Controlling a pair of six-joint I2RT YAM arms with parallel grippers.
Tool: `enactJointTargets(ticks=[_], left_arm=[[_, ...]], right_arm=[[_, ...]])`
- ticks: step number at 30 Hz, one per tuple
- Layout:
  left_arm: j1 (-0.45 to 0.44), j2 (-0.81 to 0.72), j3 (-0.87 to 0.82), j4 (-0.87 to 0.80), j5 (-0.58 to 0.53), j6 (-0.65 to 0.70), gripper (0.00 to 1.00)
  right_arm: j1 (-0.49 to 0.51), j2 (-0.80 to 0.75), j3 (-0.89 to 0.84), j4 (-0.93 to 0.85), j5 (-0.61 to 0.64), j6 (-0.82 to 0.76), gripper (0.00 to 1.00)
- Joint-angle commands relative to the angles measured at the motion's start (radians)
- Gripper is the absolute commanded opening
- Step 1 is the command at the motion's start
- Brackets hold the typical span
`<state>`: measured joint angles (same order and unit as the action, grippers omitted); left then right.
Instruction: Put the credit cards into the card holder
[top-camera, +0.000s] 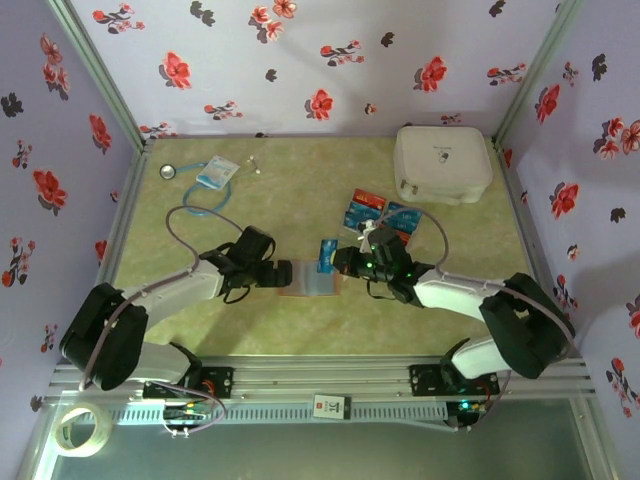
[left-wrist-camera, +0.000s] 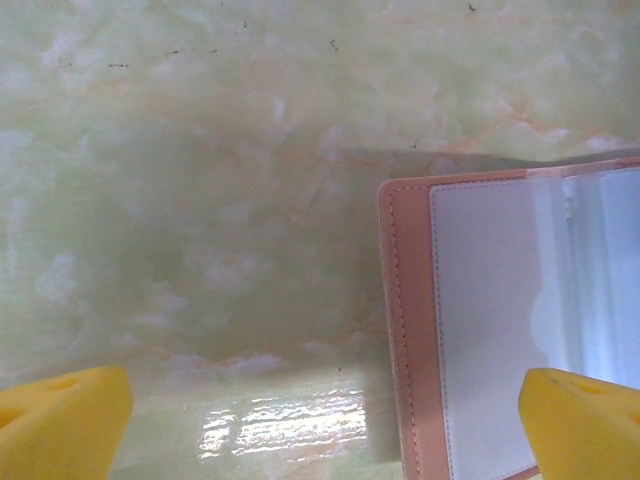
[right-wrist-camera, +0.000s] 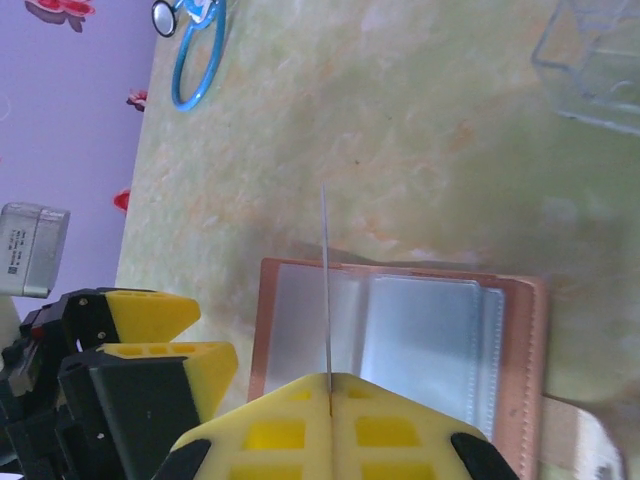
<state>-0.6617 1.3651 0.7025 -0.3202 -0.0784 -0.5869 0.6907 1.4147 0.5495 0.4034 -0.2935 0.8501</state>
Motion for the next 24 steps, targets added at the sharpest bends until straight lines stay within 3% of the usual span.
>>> enactJointTargets(ticks=[1,24], left_arm=[[0.005,0.021,0.000,0.017,-0.008,0.027,1.00],[0.005,0.102,-0.034,0.002,-0.084,0.052,1.00]], right_arm=[[0.016,0.040,-0.017,0.103,-0.014,0.032,0.00],[0.039,0.218,-0.010,0.285,-0.090,0.065,0.00]])
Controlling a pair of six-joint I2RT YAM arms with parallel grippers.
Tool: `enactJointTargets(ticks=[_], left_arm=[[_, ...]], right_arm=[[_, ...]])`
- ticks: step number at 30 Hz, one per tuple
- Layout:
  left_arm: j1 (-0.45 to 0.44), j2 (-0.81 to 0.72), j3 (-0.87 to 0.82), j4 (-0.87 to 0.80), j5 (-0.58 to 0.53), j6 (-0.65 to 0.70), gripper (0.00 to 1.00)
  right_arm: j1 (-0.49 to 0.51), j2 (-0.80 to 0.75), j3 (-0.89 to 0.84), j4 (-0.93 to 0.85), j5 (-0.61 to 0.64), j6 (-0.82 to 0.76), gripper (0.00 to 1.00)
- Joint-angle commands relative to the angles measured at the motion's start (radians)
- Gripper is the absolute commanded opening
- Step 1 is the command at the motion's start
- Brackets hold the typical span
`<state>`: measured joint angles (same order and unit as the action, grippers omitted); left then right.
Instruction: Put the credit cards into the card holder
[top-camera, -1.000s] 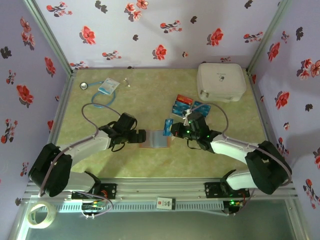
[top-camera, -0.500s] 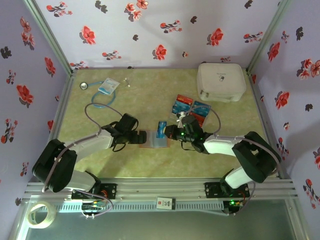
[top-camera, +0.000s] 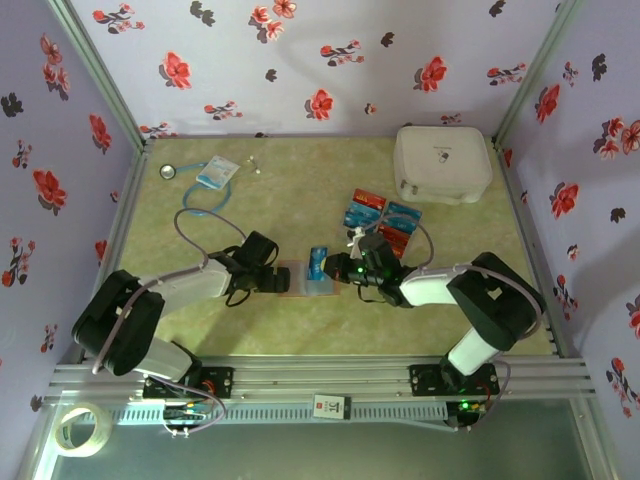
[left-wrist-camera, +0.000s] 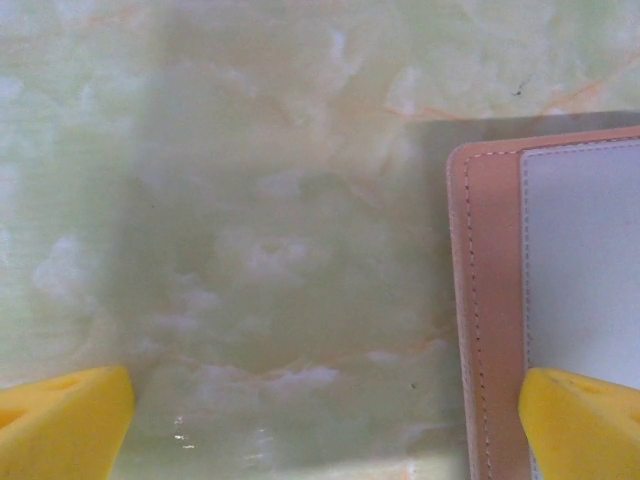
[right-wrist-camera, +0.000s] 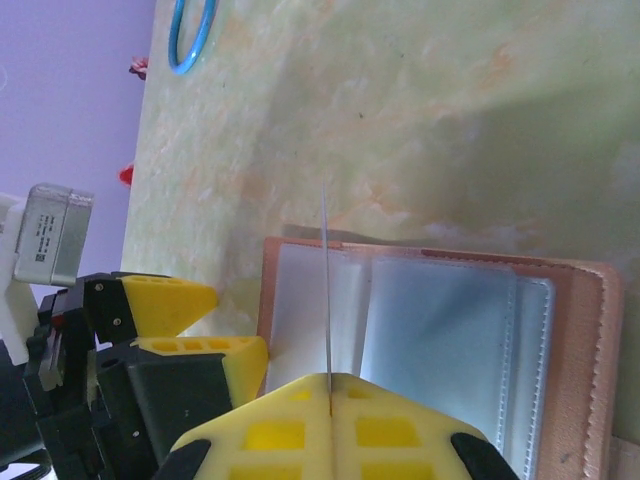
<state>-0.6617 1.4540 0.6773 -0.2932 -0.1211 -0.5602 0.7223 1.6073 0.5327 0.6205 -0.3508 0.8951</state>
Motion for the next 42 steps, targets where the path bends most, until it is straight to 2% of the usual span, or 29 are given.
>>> enactJointTargets(ticks=[1,22,42], left_arm=[[0.005,0.013,-0.009,-0.026,-0.045,0.021,1.00],[0.005,0.033,-0.007,-0.034,-0.057,0.007,1.00],[0.005,0.034,-0.008,-0.033,-0.056,0.005,1.00]], right_arm=[[0.009,0.033,0.009,0.079,-0.035,0.024,0.00],[0.012,0.112,-0.022,0.179,-0.047,0.054,0.00],[0.006,0.116,-0.028,0.130,-0.052,0.041,0.00]])
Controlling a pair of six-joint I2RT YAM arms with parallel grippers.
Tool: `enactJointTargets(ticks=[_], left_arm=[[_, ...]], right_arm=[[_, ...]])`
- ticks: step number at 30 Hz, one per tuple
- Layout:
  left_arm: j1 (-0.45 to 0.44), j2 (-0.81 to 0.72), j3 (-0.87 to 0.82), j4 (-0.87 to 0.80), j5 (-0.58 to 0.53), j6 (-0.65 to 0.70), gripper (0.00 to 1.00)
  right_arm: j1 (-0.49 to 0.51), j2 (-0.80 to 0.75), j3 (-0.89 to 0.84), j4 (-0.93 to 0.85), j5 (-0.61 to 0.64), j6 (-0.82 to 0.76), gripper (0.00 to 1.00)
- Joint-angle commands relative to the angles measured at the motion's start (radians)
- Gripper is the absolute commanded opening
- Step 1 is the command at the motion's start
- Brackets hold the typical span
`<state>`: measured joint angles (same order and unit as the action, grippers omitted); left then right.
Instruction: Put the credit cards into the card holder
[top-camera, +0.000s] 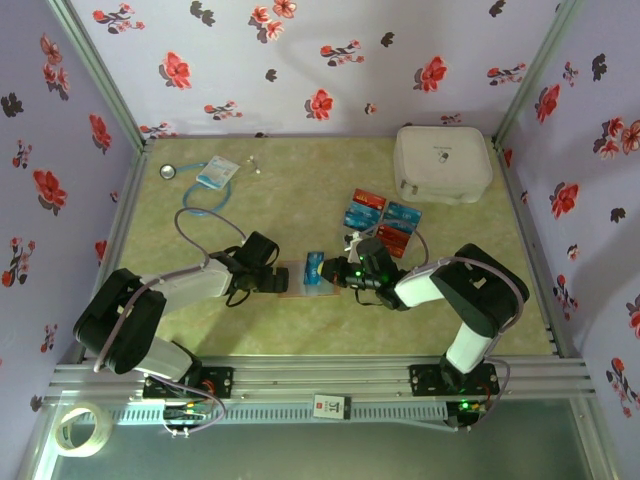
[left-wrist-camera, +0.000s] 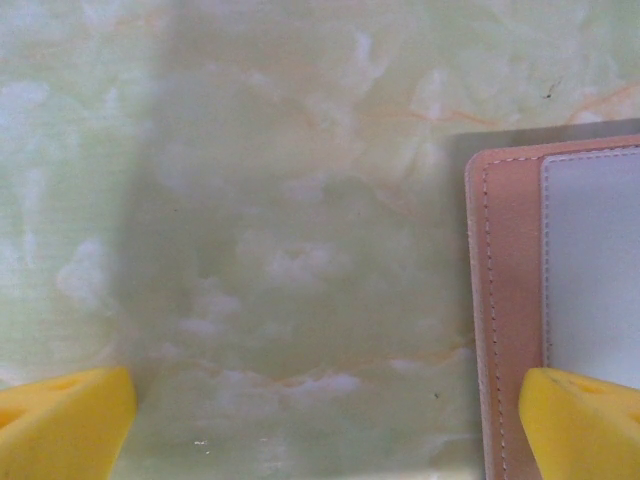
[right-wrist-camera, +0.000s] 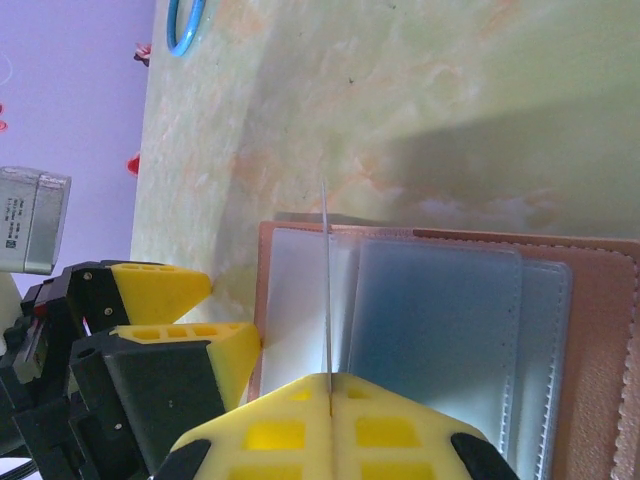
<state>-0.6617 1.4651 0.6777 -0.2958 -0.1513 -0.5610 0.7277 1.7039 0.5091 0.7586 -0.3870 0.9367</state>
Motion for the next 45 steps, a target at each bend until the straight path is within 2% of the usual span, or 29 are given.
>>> enactJointTargets(ticks=[1,15,31,45], left_arm=[[0.005,0.023,-0.008,-0.030,-0.027,0.006,1.00],[0.005,0.026,-0.007,-0.032,-0.027,0.003,1.00],[0.005,0.030,-0.009,-0.029,-0.025,0.002,1.00],[0.005,0.026,-0.009,-0.030,-0.026,0.002,1.00]], right_arm=[[0.001,0.021,-0.003,-0.011,-0.019,-0.001,0.00],[-0.002,0.047,0.013,-0.013,-0.072,0.005,0.00],[-0.011,0.090,0.005,0.078,-0.107,0.057,0.00],[-0.014,0.092,0.001,0.051,-0.113,0.058,0.02]])
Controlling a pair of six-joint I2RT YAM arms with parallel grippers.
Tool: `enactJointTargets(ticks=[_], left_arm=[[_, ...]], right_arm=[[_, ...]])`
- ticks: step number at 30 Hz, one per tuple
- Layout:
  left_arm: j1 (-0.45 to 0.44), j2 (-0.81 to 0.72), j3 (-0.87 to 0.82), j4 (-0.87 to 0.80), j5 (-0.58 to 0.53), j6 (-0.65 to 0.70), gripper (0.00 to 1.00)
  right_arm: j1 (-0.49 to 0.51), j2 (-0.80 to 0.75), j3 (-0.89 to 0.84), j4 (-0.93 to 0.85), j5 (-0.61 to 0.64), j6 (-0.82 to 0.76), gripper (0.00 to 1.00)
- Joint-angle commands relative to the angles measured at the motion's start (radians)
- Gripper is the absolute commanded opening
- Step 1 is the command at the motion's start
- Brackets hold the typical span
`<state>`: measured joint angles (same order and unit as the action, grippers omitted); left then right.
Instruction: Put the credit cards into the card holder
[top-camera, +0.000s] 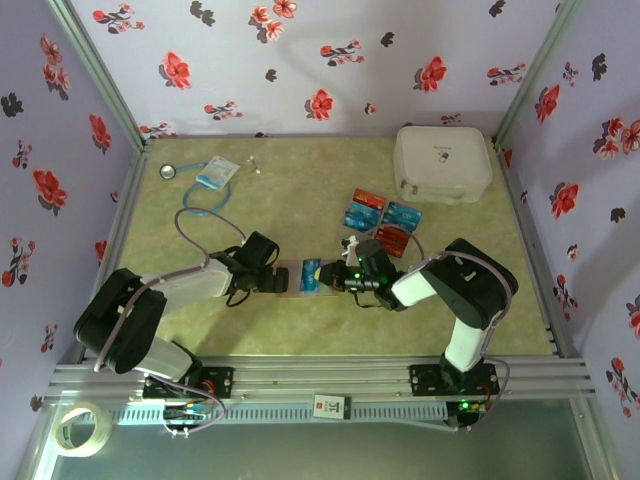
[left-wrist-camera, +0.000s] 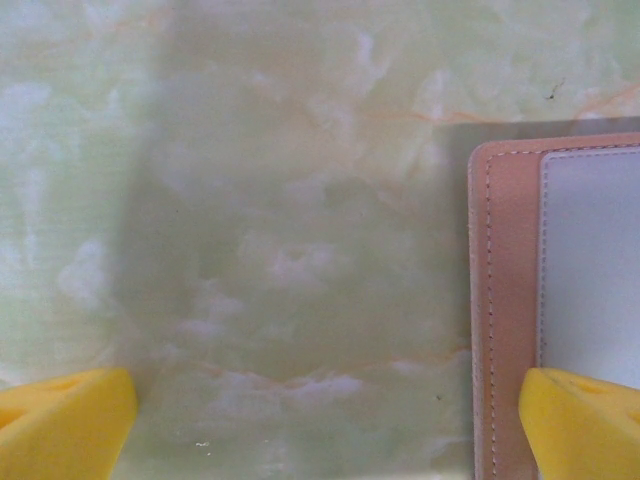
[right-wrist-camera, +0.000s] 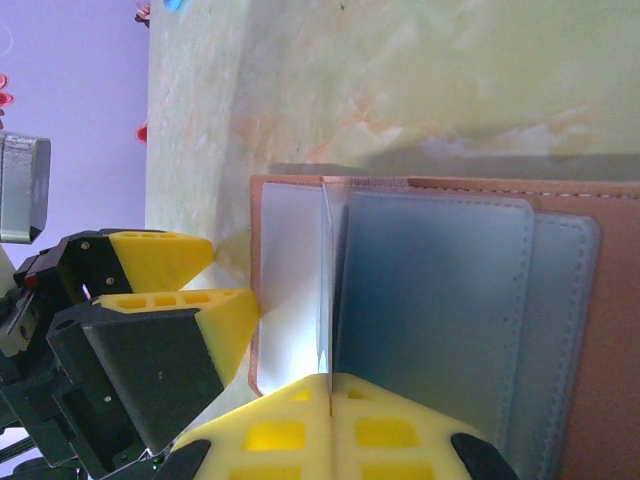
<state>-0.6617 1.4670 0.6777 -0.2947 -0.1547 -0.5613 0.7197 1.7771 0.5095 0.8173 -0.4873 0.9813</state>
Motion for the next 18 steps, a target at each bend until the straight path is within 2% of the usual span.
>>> enactJointTargets(ticks=[1,4,14,18], left_arm=[[0.005,0.023,-0.008,-0.032,-0.023,0.003,1.00],[0.005,0.018,-0.008,-0.034,-0.022,0.003,1.00],[0.005,0.009,-0.004,-0.044,-0.022,0.007,1.00],[0.005,0.005,-0.004,-0.049,-0.022,0.006,1.00]], right_arm=[[-0.006,0.019,0.000,-0.010,-0.015,0.012,0.03],[-0.006,0.016,-0.002,-0.020,-0.014,0.012,0.06],[-0.006,-0.029,0.008,-0.117,0.008,-0.032,0.24],[-0.007,-0.059,0.021,-0.191,0.025,-0.065,0.26]])
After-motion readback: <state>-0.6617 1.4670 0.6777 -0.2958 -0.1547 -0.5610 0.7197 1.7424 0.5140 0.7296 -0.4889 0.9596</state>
